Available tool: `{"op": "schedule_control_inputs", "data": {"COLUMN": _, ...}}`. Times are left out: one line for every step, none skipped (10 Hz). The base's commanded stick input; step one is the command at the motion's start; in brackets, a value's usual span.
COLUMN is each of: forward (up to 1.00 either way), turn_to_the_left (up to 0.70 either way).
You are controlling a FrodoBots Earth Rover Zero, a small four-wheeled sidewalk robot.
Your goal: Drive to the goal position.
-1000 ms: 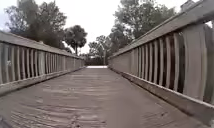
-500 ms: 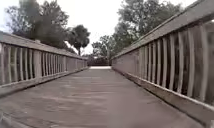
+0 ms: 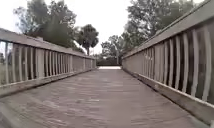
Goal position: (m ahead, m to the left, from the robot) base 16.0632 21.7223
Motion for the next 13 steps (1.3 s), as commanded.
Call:
{"op": "schedule_control_inputs", "data": {"forward": 0.70, "turn_to_the_left": 0.00}}
{"op": "schedule_control_inputs", "data": {"forward": 0.70, "turn_to_the_left": 0.00}}
{"op": "schedule_control_inputs", "data": {"forward": 0.70, "turn_to_the_left": 0.00}}
{"op": "schedule_control_inputs", "data": {"forward": 0.70, "turn_to_the_left": 0.00}}
{"op": "schedule_control_inputs", "data": {"forward": 0.70, "turn_to_the_left": 0.00}}
{"op": "schedule_control_inputs", "data": {"forward": 0.70, "turn_to_the_left": 0.00}}
{"op": "schedule_control_inputs", "data": {"forward": 0.70, "turn_to_the_left": 0.00}}
{"op": "schedule_control_inputs", "data": {"forward": 0.70, "turn_to_the_left": 0.00}}
{"op": "schedule_control_inputs", "data": {"forward": 0.70, "turn_to_the_left": 0.00}}
{"op": "schedule_control_inputs", "data": {"forward": 0.70, "turn_to_the_left": -0.05}}
{"op": "schedule_control_inputs", "data": {"forward": 0.70, "turn_to_the_left": -0.35}}
{"op": "schedule_control_inputs", "data": {"forward": 0.70, "turn_to_the_left": -0.35}}
{"op": "schedule_control_inputs", "data": {"forward": 0.70, "turn_to_the_left": -0.23}}
